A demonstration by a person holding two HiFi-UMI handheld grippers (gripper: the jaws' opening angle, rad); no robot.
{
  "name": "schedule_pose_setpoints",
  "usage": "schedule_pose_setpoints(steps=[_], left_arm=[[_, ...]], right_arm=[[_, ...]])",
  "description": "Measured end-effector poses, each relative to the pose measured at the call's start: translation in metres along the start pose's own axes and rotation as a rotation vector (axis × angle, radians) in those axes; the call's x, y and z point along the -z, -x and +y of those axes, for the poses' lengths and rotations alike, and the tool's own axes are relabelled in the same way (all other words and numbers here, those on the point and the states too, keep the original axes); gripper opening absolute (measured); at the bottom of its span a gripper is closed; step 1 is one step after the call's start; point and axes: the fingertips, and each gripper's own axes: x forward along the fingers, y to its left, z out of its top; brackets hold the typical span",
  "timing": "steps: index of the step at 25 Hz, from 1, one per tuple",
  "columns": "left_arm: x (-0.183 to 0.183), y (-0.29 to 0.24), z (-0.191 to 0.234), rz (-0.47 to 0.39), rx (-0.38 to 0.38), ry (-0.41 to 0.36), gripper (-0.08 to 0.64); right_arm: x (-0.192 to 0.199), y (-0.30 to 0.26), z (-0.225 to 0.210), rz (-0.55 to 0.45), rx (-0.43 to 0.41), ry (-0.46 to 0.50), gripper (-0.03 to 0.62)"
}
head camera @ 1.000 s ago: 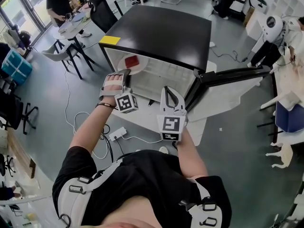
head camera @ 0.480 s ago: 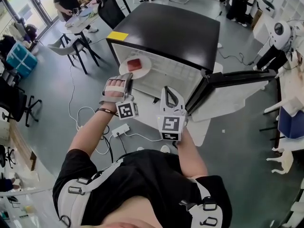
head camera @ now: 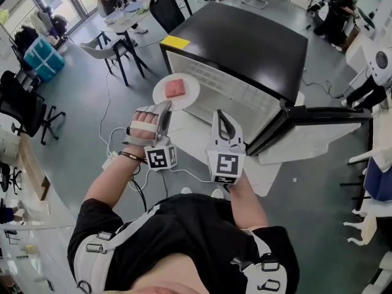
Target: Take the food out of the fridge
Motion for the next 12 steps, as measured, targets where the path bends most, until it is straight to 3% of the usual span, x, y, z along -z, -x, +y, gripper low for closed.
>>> schedule_pose_setpoints(steps=[4, 12], left_arm=[[0.017, 0.023, 0.006, 0.050, -0.004, 0.016, 0.041], [0.047, 0.072, -0.001, 0.143, 0.005, 0.048, 0.041]], right_arm=[[-0.015, -0.004, 0.009, -0.085, 0.000, -0.044, 0.006], [-0.004, -0.020, 0.026, -0.033, -0.037, -0.077, 0.006]])
